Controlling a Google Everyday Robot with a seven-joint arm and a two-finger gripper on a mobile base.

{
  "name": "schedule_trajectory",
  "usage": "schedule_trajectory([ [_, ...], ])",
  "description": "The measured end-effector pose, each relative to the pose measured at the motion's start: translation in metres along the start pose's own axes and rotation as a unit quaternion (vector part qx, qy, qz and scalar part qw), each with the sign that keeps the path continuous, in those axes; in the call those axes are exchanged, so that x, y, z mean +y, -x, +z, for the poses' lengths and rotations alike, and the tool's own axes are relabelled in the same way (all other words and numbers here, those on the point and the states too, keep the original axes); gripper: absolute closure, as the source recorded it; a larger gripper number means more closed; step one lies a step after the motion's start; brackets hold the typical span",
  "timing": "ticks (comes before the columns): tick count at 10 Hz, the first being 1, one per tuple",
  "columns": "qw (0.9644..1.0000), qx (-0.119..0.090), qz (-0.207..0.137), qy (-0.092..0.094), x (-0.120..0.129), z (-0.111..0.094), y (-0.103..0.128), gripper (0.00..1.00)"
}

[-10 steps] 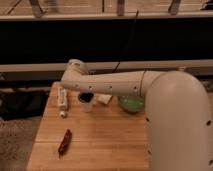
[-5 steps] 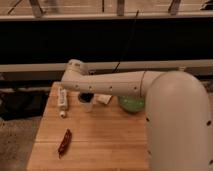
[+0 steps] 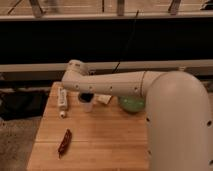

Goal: Place the eraser in the ceramic cup

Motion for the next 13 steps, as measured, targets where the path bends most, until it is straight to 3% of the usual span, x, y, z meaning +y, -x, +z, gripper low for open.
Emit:
schedule_trajectory([
  [2, 1.0000, 0.001, 0.000, -0.001, 0.0002, 0.0002, -0.0002, 0.63],
  [4, 1.0000, 0.002, -0.001, -0.002, 0.0003, 0.0005, -0.0006, 0.76],
  [7, 1.0000, 0.003, -0.002, -0.003, 0.0004, 0.0020, -0.0013, 0.78],
  [9, 1.0000, 0.004, -0.003, -0.003, 0.0009, 0.0024, -0.0016, 0.68],
  [11, 1.0000, 0.005, -0.004, -0.004, 0.0009, 0.0027, -0.0017, 0.65],
  [13, 1.0000, 0.006, -0.005, -0.006, 0.0012, 0.0032, -0.0019, 0.55],
])
